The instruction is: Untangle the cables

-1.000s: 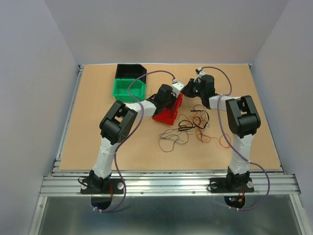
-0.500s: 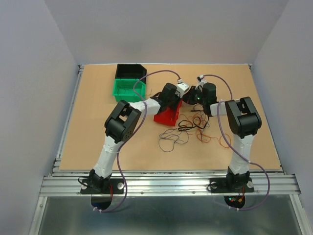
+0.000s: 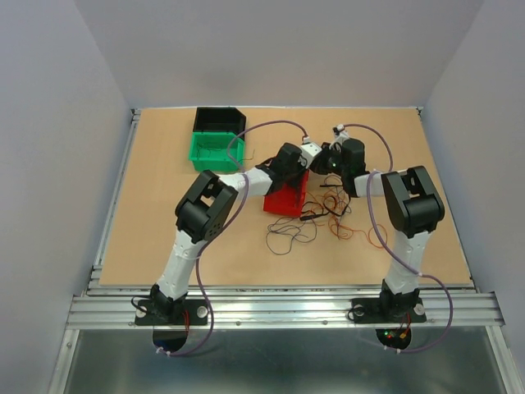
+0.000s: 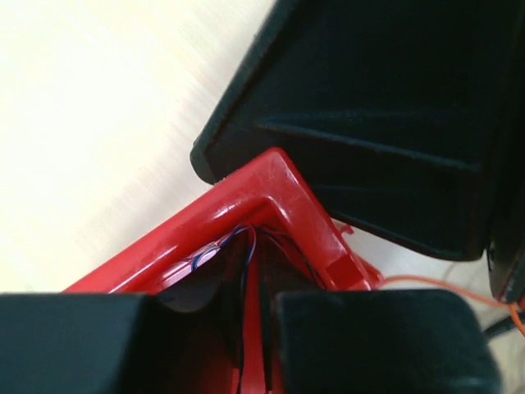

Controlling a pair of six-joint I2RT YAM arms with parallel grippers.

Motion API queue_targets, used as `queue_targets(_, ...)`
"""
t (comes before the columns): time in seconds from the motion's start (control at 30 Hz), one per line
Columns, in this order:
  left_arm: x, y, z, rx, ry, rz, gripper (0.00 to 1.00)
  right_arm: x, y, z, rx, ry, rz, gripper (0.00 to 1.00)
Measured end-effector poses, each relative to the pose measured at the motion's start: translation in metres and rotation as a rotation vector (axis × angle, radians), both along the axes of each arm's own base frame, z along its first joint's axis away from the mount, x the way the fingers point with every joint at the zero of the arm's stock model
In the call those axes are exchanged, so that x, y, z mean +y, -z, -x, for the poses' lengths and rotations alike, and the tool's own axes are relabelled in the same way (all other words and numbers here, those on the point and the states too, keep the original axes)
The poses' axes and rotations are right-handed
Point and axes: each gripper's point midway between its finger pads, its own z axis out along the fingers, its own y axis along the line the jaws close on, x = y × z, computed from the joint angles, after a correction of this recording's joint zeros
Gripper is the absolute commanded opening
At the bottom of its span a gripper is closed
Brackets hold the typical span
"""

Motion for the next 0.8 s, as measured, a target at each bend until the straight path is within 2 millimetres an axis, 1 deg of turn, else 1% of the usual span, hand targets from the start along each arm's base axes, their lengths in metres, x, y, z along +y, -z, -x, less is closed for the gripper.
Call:
queue_targets(0.1,0.004,-0.003,0.006,0.012,0.001,-0.017,0.25,0.001,-0.003,0.004,-0.002,0.002,0.002,0.01)
queue_targets(0.23,0.006,-0.009,0.008,0.013,-0.002,-0.024,0.26,0.0,-0.01,0.005,-0.014,0.014,0.006,0.01)
queue_targets(0.3,0.008,-0.012,0.01,0.014,-0.004,-0.028,0.3,-0.001,-0.011,0.006,-0.018,0.02,0.008,0.01)
queue_targets(0.33,0.01,-0.014,0.013,0.014,-0.003,-0.033,0.34,-0.002,-0.012,0.006,-0.02,0.022,0.009,0.01)
queue_targets(0.43,0.016,-0.018,0.017,0.013,-0.005,-0.042,0.37,-0.003,-0.012,0.005,-0.022,0.029,0.011,0.01)
queue_targets(0.6,0.02,-0.04,0.019,-0.016,-0.006,-0.026,0.38,-0.003,-0.012,0.005,-0.022,0.029,0.012,0.01)
queue_targets(0.63,0.02,-0.044,0.019,-0.023,-0.005,-0.021,0.42,-0.003,-0.012,0.005,-0.022,0.029,0.012,0.01)
queue_targets(0.67,0.02,-0.048,0.019,-0.03,-0.004,-0.018,0.43,-0.003,-0.012,0.005,-0.022,0.029,0.012,0.01)
queue_targets(0.8,0.022,-0.055,0.019,-0.041,-0.002,-0.019,0.46,-0.003,-0.012,0.004,-0.022,0.033,0.013,0.02)
